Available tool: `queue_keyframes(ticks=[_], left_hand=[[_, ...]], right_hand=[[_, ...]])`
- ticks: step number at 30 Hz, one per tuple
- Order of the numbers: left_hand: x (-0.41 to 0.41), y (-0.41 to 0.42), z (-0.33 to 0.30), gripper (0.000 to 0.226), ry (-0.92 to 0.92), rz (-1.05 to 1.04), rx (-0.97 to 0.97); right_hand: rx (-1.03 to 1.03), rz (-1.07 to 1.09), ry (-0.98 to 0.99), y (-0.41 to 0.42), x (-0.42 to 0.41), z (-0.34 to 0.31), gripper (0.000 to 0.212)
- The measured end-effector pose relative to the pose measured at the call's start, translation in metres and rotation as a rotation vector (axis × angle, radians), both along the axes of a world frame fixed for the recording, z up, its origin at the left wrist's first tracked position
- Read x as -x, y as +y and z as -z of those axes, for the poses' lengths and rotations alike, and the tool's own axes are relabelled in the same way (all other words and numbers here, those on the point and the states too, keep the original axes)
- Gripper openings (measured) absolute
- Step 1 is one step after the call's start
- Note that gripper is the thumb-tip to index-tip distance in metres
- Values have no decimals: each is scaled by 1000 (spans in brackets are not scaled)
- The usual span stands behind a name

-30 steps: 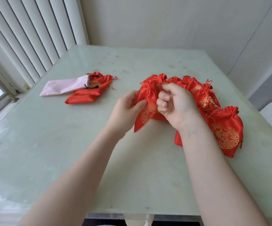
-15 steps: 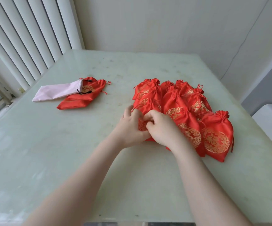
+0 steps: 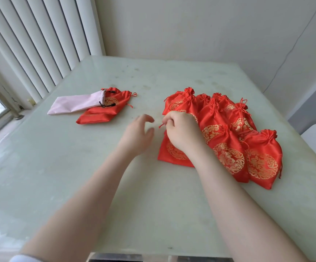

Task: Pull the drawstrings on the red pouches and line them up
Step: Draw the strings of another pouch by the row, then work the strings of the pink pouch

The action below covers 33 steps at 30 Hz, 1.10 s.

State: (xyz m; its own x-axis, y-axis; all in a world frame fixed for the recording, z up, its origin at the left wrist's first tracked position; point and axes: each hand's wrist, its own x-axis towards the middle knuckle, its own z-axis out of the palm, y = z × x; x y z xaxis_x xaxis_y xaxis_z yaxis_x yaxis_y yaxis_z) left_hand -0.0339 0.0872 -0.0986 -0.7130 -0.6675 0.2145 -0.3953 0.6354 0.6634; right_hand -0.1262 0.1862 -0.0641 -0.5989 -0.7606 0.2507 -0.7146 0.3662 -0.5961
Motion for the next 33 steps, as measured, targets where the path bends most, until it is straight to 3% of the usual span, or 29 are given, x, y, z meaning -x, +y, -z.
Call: queue_keyframes(ticks=[6,10,16,18,24,29,33], left_hand=[[-24,-66,2,39,-67,-290,188],[-21,-89,-11,30,-109,-429,345],[-12,-127,-13,51,-533,-442,152],[-13,-133,-7,57,-516,-421,175],[-18,-121,-11,45,-126,-336,385],[-16,-130,-7,51,-334,-415,221],[-18,-138,-2,37,-401,-427,293]], right_hand=[[-88,-105,-59,-51,-12,4,26],[-111,-118,-62,-68,-14,5,24],[-141,-144,-89,-84,-14,8,23],[-136,-145,-106,-87,-13,10,24],[-20,-73,-259,-90,-8,17,20],[18,-81,-343,-83,-9,22,22],[14,-98,-374,-83,-9,25,33]])
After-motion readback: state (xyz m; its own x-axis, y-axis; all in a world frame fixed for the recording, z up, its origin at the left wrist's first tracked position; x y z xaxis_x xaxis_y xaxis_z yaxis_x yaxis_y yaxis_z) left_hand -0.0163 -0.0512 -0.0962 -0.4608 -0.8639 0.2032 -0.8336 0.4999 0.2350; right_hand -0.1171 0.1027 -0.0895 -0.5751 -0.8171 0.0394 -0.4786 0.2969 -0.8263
